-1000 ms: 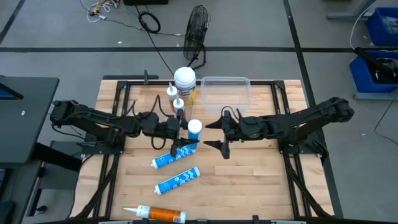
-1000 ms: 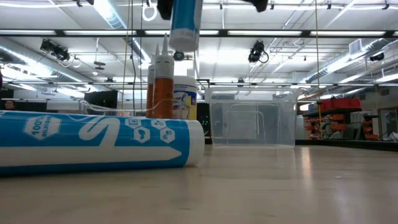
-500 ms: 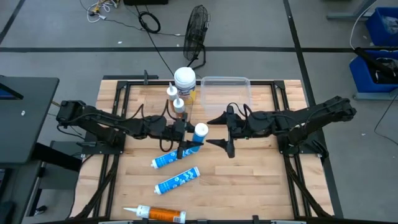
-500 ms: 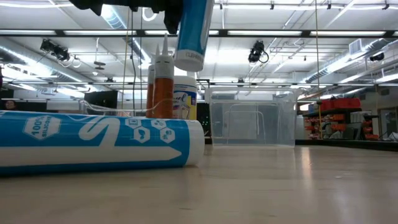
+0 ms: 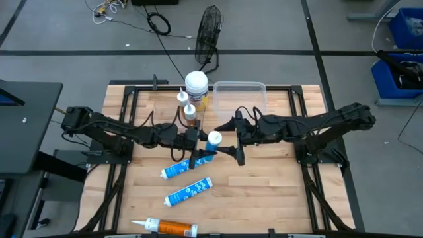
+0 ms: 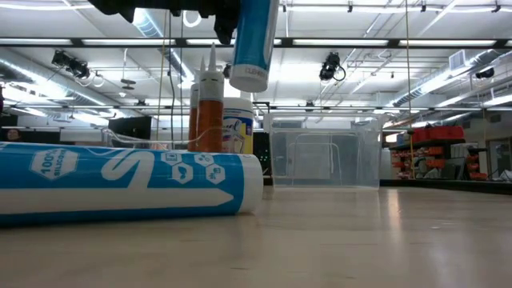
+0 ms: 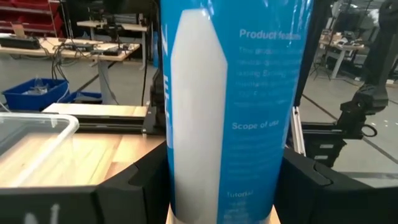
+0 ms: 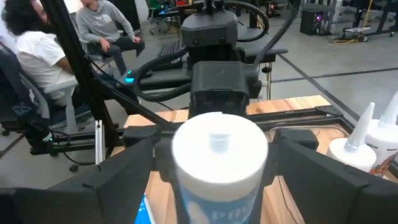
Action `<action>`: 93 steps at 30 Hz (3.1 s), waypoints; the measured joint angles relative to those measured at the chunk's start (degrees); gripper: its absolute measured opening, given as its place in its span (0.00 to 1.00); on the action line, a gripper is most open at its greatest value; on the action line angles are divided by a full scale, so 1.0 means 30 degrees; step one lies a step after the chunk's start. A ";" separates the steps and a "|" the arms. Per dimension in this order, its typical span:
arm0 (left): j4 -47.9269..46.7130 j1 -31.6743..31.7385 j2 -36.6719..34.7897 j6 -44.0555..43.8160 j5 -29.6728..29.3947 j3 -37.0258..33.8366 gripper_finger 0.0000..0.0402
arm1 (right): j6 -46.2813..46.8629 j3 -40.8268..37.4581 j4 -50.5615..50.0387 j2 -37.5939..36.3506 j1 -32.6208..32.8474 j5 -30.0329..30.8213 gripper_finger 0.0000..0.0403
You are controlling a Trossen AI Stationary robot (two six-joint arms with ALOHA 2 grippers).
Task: Pick & place silicon tubes, Sealant and Lysol wipes
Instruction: Put the bottom blue sealant into the right transparent bin
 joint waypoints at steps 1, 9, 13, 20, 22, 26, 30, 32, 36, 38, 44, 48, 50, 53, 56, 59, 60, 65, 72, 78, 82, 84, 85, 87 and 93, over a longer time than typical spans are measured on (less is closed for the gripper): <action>0.0029 0.0000 0.0000 0.0015 -0.0007 0.0000 0.53 | 0.0047 0.0000 0.0047 0.0042 -0.0098 -0.0106 0.85; 0.0171 0.0000 -0.0015 0.0093 -0.0002 0.0000 0.53 | 0.0123 0.0000 0.0847 0.0668 -0.0494 -0.0777 0.82; 0.0173 0.0000 -0.0015 0.0168 -0.0015 0.0000 0.53 | 0.0137 0.0000 0.0832 0.0668 -0.0494 -0.0789 0.79; 0.0211 0.0000 -0.0015 0.0036 -0.0022 0.0000 0.53 | 0.0188 0.0000 0.0931 0.0668 -0.0589 -0.0693 0.66; 0.0217 0.0000 -0.0015 0.0010 -0.0059 0.0000 0.53 | 0.0021 0.0000 0.1054 0.0668 -0.0603 -0.0701 0.59; 0.0175 0.0007 -0.0015 -0.0015 -0.0182 0.0000 0.53 | -0.0184 0.0000 0.1047 0.0668 -0.0603 -0.0772 0.52; 0.0182 0.0007 -0.0022 0.0001 -0.0213 0.0000 0.53 | -0.0250 0.0000 0.1054 0.0668 -0.0603 -0.0789 0.52; 0.0189 0.0000 -0.0020 0.0015 -0.0323 0.0000 0.55 | -0.0295 0.0000 0.1060 0.0668 -0.0603 -0.0838 0.52; 0.0437 0.0000 -0.0063 0.0102 -0.0264 0.0009 0.68 | -0.0298 -0.0018 0.1018 0.0693 -0.0601 -0.0956 0.52; 0.0344 -0.0022 -0.0073 0.0095 -0.0392 0.0015 0.73 | -0.0307 -0.0029 0.0996 0.0693 -0.0594 -0.0665 0.52; 0.0191 0.0000 -0.0073 0.0343 -0.1293 0.0015 0.77 | -0.0626 -0.0036 0.0996 0.0111 -0.0589 0.0393 0.52; -0.0215 0.0022 -0.0073 0.0336 -0.1558 0.0022 0.77 | -0.1001 -0.0036 -0.0003 -0.0809 -0.0548 0.1790 0.52; -0.0598 0.0049 -0.0073 0.0328 -0.1887 0.0022 0.77 | -0.0950 -0.0036 -0.0703 -0.1379 -0.0545 0.2554 0.52; -0.0806 0.0058 -0.0080 0.0289 -0.2428 0.0029 0.77 | -0.0978 -0.0036 -0.1164 -0.2205 -0.0545 0.3767 0.52; -0.1180 -0.0036 -0.0044 0.0066 -0.2665 0.0000 0.77 | -0.1605 -0.0036 -0.1445 -0.2957 -0.0614 0.5223 0.52; -0.1018 -0.0068 -0.0051 -0.0133 -0.2727 0.0000 0.77 | -0.2299 -0.0036 -0.1938 -0.3567 -0.0648 0.7048 0.52; -0.1069 -0.0046 -0.0051 -0.0205 -0.2836 0.0000 0.77 | -0.2437 -0.0036 -0.2324 -0.3790 -0.0629 0.7611 0.52; -0.1299 -0.0070 -0.0051 -0.0665 -0.3002 0.0000 0.77 | -0.3221 -0.0036 -0.3126 -0.4281 -0.0793 1.0189 0.52; -0.1458 -0.0523 -0.0051 -0.1311 -0.3029 0.0000 0.78 | -0.3983 -0.0036 -0.3343 -0.4268 -0.2655 1.0923 0.52; -0.1428 -0.0688 -0.0051 -0.1479 -0.3006 0.0000 0.78 | -0.3408 -0.0036 -0.3608 -0.4179 -0.5224 0.9566 0.52; -0.1421 -0.0663 -0.0051 -0.1336 -0.3038 0.0000 0.78 | -0.2723 -0.0351 -0.3683 -0.3866 -0.7033 0.7891 0.52; -0.1379 -0.0663 -0.0051 -0.1326 -0.3031 0.0000 0.78 | -0.2474 -0.0565 -0.3755 -0.3627 -0.7803 0.7560 0.52; -0.1297 -0.0667 -0.0051 -0.1322 -0.3031 0.0000 0.78 | -0.2332 -0.0664 -0.3810 -0.3508 -0.8159 0.7262 0.52; -0.1212 -0.0678 -0.0051 -0.1299 -0.3026 0.0000 0.78 | -0.2021 -0.0790 -0.3768 -0.3205 -0.8849 0.6632 0.52; -0.1224 -0.0664 -0.0051 -0.1268 -0.3031 0.0000 0.78 | -0.1570 -0.1072 -0.3549 -0.1957 -1.0368 0.4739 0.52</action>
